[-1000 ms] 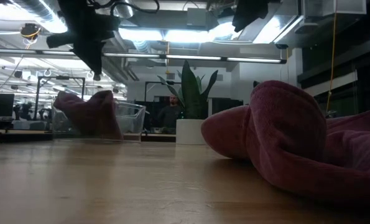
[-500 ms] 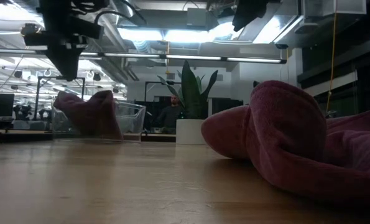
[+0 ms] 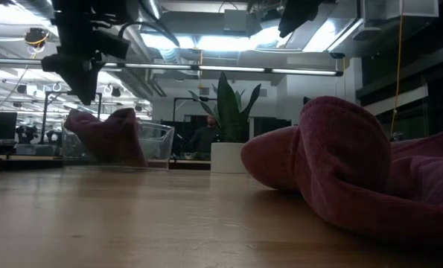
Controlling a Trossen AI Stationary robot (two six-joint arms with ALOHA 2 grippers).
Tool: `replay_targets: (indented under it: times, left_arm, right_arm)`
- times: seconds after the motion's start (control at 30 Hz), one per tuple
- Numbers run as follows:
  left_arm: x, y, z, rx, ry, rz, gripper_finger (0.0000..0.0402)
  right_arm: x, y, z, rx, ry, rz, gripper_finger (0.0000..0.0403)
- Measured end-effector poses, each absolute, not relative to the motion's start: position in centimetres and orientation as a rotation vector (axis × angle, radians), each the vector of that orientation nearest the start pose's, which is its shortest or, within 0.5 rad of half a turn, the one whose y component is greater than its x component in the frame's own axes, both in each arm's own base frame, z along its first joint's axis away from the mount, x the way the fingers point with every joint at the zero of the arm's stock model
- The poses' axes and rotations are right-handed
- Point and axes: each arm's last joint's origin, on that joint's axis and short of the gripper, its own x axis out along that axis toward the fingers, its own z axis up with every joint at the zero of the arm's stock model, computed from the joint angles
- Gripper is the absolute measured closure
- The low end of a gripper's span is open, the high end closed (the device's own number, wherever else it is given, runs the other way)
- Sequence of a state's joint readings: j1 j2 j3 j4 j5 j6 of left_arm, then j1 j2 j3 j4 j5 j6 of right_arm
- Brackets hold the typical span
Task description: Pick & Place hat
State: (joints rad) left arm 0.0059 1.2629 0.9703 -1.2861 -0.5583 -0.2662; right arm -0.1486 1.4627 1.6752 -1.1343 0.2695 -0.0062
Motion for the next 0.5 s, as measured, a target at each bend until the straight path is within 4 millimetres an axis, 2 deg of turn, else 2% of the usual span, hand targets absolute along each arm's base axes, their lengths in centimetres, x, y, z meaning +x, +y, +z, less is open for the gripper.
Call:
replay_targets:
  times: [0.27, 0.5]
  left_arm:
    - [20.2, 1.5, 23.8, 0.272, 1.506, 0.607, 0.0267]
    - [21.8, 1.5, 21.7, 0.194, 1.544, 0.715, 0.0267]
  right_arm:
    - [27.3, -4.9, 40.1, -0.087, 0.924, -0.374, 0.0202]
    - [27.2, -5.0, 40.1, -0.084, 0.924, -0.380, 0.0202]
